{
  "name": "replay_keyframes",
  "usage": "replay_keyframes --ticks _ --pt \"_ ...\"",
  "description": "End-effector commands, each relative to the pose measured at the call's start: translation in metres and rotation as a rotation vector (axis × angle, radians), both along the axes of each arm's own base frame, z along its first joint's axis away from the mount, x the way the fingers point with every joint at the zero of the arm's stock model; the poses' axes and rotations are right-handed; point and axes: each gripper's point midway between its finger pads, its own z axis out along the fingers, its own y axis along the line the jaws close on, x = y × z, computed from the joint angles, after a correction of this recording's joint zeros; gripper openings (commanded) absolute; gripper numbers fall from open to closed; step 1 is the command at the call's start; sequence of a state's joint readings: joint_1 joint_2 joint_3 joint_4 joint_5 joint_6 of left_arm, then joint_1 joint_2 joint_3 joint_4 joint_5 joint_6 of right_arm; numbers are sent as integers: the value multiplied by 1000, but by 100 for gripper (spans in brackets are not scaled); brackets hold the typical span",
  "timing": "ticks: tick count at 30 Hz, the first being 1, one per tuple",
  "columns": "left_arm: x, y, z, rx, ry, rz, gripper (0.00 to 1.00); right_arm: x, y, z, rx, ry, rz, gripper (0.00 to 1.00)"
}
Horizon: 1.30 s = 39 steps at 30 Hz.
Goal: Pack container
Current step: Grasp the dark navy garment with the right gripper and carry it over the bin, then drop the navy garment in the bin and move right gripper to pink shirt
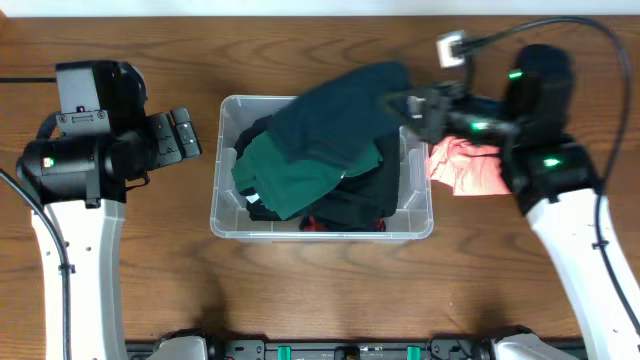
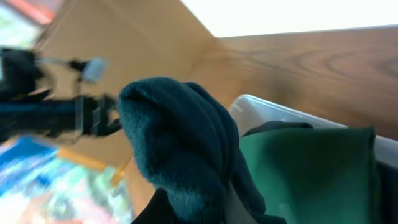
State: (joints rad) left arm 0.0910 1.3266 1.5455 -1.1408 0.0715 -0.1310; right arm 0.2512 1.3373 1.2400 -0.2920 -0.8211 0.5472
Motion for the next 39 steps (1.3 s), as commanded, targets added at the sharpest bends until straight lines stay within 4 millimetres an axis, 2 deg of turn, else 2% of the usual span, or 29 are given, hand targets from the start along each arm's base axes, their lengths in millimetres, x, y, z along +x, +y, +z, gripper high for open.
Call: replay_keyframes --ticks 1,5,8,10,13,16,20,23,24,26,28,29,33,36,39 --pt "1 2 4 3 -13 11 98 29 7 -25 -30 140 -255 1" --pt "1 2 4 3 -12 11 98 29 42 -67 -36 320 -260 1" --pt "1 2 4 3 -12 11 98 29 57 -105 -81 423 -251 1" --pt "1 2 4 3 -12 11 98 31 54 -134 -137 485 -277 1" --pt "1 2 4 3 -12 11 98 37 38 -178 -268 529 -335 1" --pt "1 2 4 3 -12 11 98 42 3 -217 -475 516 -442 1" --pt "1 2 4 3 -12 11 98 40 -36 -232 -684 467 -537 1" --pt "1 2 4 3 -12 11 98 39 -40 -225 -765 372 -467 2" --pt "1 2 4 3 -13 11 98 38 -39 -222 -779 345 -445 6" --pt "1 2 4 3 -13 11 98 36 -39 -206 -799 267 -399 19" --pt "1 2 4 3 -12 11 98 34 -40 -188 -787 224 -396 46" --pt "1 2 4 3 -12 11 98 32 -42 -172 -763 197 -409 52" --pt "1 2 4 3 -12 11 98 27 -53 -120 -678 98 -467 65" --pt "1 2 4 3 -12 11 98 27 -79 -88 -637 50 -555 68" --pt "1 2 4 3 -12 11 98 29 -120 -79 -627 77 -651 68"
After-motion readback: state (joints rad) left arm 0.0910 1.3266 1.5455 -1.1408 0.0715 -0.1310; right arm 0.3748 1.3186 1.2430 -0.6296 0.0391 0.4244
